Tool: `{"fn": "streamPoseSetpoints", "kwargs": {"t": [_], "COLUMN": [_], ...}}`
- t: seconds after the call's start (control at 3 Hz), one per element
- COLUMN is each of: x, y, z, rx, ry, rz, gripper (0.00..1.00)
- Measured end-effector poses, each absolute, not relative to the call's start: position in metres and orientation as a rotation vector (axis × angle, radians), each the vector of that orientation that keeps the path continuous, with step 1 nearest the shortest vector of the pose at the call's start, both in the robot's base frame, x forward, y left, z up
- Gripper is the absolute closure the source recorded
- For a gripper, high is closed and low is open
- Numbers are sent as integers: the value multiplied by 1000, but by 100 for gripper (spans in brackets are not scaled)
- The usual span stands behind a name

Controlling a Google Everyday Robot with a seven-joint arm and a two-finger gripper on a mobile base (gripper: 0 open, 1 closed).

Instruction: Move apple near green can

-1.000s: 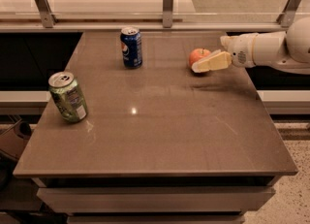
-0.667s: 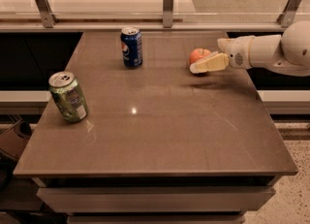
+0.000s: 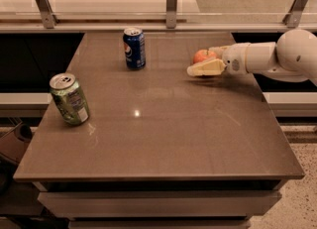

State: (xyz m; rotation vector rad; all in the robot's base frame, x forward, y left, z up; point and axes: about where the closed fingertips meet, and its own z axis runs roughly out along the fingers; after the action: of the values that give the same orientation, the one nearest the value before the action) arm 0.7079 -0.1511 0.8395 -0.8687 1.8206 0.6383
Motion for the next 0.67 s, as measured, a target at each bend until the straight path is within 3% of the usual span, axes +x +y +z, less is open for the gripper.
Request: {"fn": "streamPoseSetpoints", "kwargs": {"t": [0.67], "x": [708], "y": [-145], "z": [838], "rx": [-876], "ry": [1819], "rz": [646], "gripper": [64]}}
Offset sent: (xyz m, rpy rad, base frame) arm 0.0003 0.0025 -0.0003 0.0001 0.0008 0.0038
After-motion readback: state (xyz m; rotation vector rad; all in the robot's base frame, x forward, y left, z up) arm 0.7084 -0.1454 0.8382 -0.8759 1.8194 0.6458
